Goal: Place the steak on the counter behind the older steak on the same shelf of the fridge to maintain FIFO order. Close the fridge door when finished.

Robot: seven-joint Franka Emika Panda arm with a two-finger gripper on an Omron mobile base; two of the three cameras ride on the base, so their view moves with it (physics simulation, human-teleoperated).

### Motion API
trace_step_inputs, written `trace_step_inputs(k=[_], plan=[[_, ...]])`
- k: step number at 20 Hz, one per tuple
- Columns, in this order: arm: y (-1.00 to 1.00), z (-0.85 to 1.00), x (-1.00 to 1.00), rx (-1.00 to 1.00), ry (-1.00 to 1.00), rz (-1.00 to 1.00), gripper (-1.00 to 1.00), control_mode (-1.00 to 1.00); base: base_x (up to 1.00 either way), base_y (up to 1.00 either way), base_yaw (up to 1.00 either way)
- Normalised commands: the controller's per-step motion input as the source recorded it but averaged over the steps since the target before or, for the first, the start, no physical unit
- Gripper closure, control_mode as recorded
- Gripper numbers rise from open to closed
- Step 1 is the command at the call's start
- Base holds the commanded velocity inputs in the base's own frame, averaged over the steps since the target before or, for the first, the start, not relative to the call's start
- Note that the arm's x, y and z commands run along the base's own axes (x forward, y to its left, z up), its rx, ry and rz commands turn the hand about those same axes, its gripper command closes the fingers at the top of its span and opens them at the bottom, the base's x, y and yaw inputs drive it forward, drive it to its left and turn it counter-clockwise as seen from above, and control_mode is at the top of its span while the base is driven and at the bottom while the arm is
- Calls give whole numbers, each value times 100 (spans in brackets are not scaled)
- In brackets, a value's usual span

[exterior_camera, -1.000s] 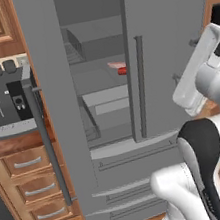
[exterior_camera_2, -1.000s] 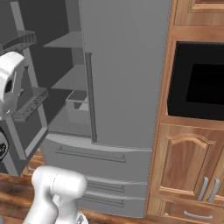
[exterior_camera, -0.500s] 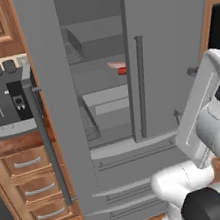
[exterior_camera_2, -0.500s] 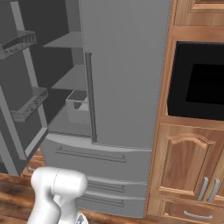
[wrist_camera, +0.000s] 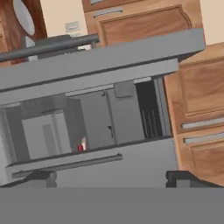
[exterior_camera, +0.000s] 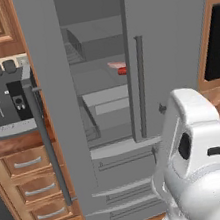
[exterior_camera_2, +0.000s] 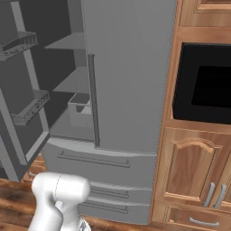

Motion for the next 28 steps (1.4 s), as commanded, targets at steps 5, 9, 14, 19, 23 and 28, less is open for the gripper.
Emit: trace_step_inputs(k=[5, 9, 14, 19, 23, 28], plan=[[100, -59, 33, -12, 9, -1, -100, -100, 0, 0, 0], [83, -66, 84, -8, 16, 0, -100, -100, 0, 0, 0], [65, -63, 94, -6, 10, 0, -100, -100, 0, 0, 0], [39, -33, 82, -4, 1, 0, -100, -100, 0, 0, 0], [44, -28, 86, -4, 0, -1, -100, -100, 0, 0, 0], [66, -27, 81, -9, 0, -9, -100, -100, 0, 0, 0]])
